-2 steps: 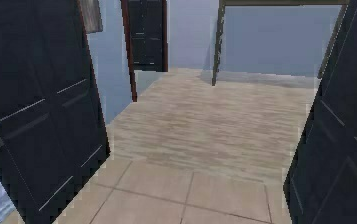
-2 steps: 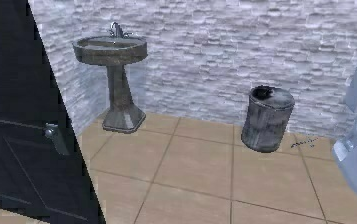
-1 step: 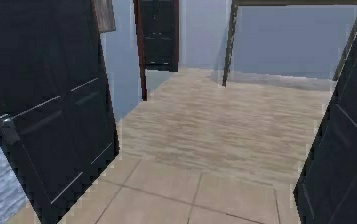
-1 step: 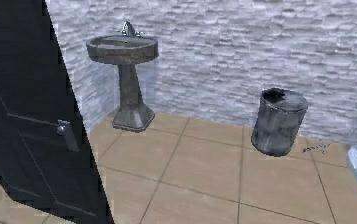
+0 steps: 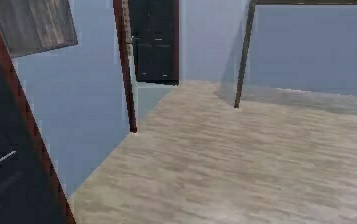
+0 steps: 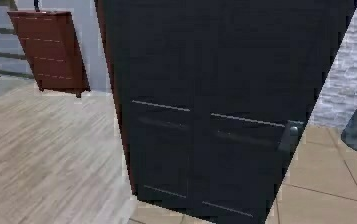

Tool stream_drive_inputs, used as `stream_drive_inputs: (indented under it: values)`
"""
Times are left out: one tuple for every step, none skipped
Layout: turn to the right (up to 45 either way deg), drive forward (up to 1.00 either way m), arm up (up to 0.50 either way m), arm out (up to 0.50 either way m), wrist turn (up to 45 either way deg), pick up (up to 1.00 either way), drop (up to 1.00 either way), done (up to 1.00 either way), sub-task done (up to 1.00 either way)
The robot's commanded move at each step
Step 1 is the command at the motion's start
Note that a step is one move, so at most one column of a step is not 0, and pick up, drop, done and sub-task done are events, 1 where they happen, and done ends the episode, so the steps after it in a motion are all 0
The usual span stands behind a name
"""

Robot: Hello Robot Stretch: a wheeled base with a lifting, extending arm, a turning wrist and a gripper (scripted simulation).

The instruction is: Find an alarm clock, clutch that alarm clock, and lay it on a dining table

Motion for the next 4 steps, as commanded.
stream_drive_inputs:
  values:
    - [0.0,1.0,0.0,0.0,0.0,0.0,0.0,0.0,0.0]
    - [0.0,1.0,0.0,0.0,0.0,0.0,0.0,0.0,0.0]
    - [0.0,0.2,0.0,0.0,0.0,0.0,0.0,0.0,0.0]
    - [-36.0,0.0,0.0,0.0,0.0,0.0,0.0,0.0,0.0]
